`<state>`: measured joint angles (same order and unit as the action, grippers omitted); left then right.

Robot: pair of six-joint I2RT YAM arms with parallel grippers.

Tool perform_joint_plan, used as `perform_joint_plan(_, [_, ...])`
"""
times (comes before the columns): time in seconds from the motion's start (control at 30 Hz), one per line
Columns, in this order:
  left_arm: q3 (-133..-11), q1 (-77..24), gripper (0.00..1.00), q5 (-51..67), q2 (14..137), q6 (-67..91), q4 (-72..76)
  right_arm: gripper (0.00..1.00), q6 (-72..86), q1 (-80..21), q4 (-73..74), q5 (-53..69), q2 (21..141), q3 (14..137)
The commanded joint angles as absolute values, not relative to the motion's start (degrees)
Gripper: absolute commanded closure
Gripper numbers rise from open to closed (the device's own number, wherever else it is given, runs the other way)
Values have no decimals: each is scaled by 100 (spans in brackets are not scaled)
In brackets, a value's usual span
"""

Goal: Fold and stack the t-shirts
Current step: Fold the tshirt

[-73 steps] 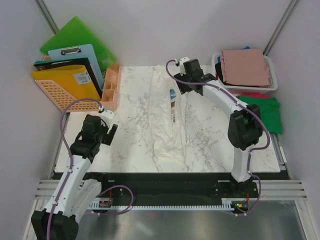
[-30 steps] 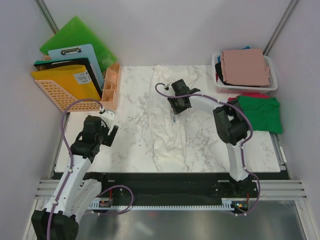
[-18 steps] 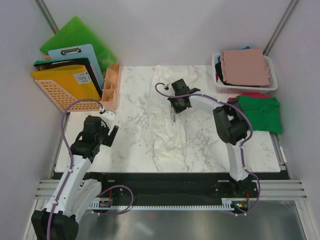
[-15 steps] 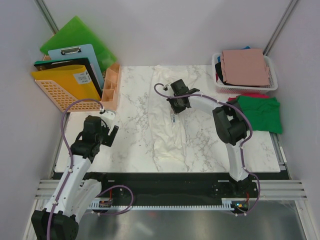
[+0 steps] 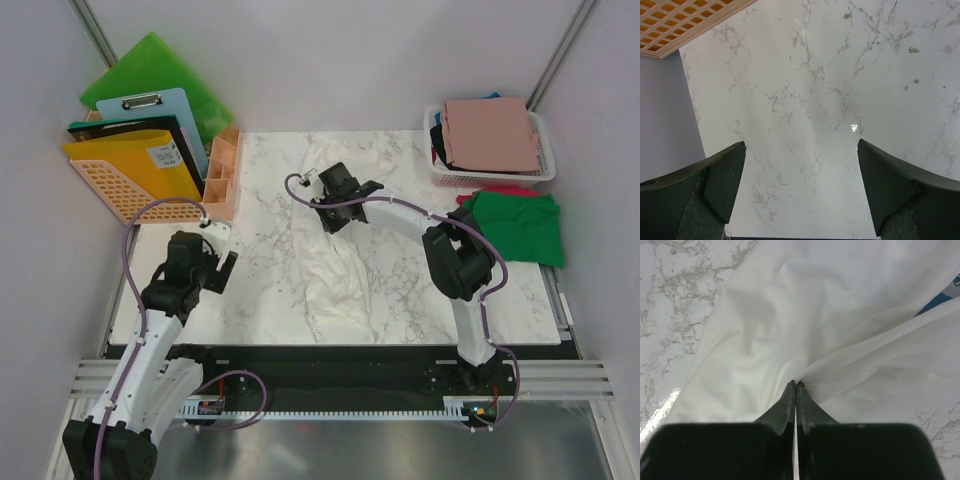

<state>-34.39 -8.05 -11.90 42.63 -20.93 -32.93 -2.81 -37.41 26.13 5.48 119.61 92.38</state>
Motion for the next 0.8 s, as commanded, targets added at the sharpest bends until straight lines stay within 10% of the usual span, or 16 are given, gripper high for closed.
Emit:
perform_joint_plan(0.0, [-3419,-773,0,-1134,4280,-2206,-3252,98,-281,-3753,2540,756,11707,9536])
perform_joint_plan(0.2, [-3402,-773,0,-1116,4228,-2223,-3296,37,-623,-3727,2421,198,11570,9286])
perform_joint_plan(0.47, [-3401,-773,0,-1081,4263,-2232,-3296,20,-773,-3324,2337,-1282,10749,9087])
perform_joint_plan(0.77, [-3419,-773,0,-1037,4342,-2241,-3322,4,-475,-1943,3321,-448,12514,10694])
